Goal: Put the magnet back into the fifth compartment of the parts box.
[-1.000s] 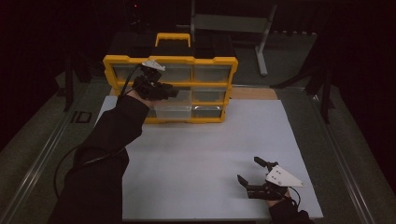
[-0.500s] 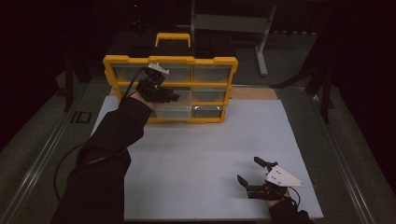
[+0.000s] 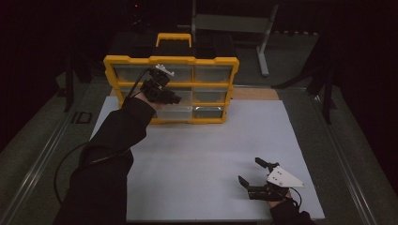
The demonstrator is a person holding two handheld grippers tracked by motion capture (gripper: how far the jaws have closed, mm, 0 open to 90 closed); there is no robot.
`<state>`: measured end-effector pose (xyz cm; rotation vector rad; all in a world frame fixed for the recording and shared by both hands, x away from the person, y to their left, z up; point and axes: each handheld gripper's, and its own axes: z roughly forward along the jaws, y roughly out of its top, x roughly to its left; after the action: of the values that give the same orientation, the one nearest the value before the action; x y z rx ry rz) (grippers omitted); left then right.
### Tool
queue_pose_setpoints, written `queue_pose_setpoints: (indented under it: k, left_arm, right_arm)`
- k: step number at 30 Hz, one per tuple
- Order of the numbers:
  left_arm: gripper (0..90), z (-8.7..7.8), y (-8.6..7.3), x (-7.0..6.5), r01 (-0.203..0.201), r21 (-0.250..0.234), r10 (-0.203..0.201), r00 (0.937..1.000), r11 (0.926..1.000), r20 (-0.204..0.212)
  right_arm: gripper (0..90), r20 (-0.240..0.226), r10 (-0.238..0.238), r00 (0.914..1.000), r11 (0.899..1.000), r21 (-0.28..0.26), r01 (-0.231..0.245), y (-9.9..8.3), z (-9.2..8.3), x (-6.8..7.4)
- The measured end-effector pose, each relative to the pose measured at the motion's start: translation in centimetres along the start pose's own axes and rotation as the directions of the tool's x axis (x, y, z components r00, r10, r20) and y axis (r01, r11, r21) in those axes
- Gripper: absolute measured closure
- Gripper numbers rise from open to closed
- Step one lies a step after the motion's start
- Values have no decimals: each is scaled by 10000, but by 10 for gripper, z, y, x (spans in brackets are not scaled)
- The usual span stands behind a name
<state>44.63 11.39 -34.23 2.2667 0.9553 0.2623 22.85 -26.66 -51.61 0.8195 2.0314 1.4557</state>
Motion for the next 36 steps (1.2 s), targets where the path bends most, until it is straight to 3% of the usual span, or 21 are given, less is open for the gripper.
queue_pose_setpoints:
  k: [6,20,25,28,29,30,33,36]
  left_arm:
    - [626,0,2,-1,-74,130,76,9999,9999,-133]
    - [625,-8,3,-1,-153,-250,147,9996,9996,-234]
    - [617,-8,3,-2,-126,-331,124,9999,9994,-58]
    - [537,-5,3,-3,-54,-152,54,10000,9999,-9]
    - [473,-5,3,-3,-44,-163,43,10000,9999,-41]
    - [473,-5,3,-3,-9,-152,7,9999,9999,-108]
    - [331,-6,4,-2,204,-162,-209,9993,9997,-316]
    - [282,-9,4,-1,306,-293,-317,9988,9991,-371]
  right_arm:
    - [100,7,-26,10000,10000,-32,26,0,0,0]
    - [100,-7,-32,10000,10000,-23,32,0,0,0]
    - [100,-9,8,10000,10000,-34,-8,0,0,0]
    - [100,-18,2,10000,10000,-27,-2,0,0,0]
    - [100,-23,-18,10000,10000,-6,18,0,0,0]
    - [100,-23,-18,10000,10000,-6,18,0,0,0]
    - [100,-17,8,10000,10000,-13,-8,0,0,0]
    - [100,-24,3,10000,10000,-9,-3,0,0,0]
